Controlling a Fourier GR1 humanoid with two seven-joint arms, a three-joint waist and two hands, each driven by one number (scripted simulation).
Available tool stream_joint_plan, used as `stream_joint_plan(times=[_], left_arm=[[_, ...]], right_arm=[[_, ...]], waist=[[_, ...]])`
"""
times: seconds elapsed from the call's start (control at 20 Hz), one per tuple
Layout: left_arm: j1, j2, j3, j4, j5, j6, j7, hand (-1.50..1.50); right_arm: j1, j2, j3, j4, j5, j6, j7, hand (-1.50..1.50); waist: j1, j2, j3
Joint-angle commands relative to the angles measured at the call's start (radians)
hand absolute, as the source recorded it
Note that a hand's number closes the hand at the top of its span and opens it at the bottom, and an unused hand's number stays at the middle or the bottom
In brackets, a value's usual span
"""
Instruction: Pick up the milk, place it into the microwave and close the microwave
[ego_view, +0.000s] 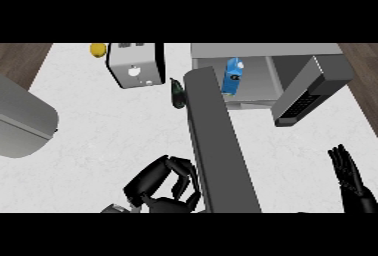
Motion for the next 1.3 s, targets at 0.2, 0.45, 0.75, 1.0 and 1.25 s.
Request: stream_joint_plan(times=[0.2,0.45,0.75,1.0,1.25], left_arm=[[-0.237,-0.001,-0.244,0.419,0.112,0.191,-0.153,1.5],[-0.395,-0.001,-0.412,0.537,0.291,0.318,-0.162,1.5],[-0.403,-0.001,-0.546,0.549,0.369,0.567,-0.141,1.5],[-0.48,-0.001,-0.549,0.526,0.458,0.677,-0.109,1.5],[-0.498,-0.001,-0.537,0.496,0.549,0.779,-0.181,1.5]], right_arm=[[0.122,-0.055,-0.04,-0.177,-0.118,0.134,-0.009,-1.5],[0.103,-0.049,-0.006,-0.203,-0.12,0.135,0.002,-1.5],[0.113,-0.093,-0.005,-0.327,-0.194,0.176,0.036,-1.5],[0.087,-0.135,-0.008,-0.384,-0.278,0.217,0.089,-1.5],[0.062,-0.165,0.014,-0.42,-0.311,0.233,0.146,-1.5]], waist=[[-0.016,0.007,-0.001],[-0.045,0.015,-0.001],[-0.078,0.015,-0.003],[-0.122,0.021,-0.005],[-0.155,0.032,-0.008]])
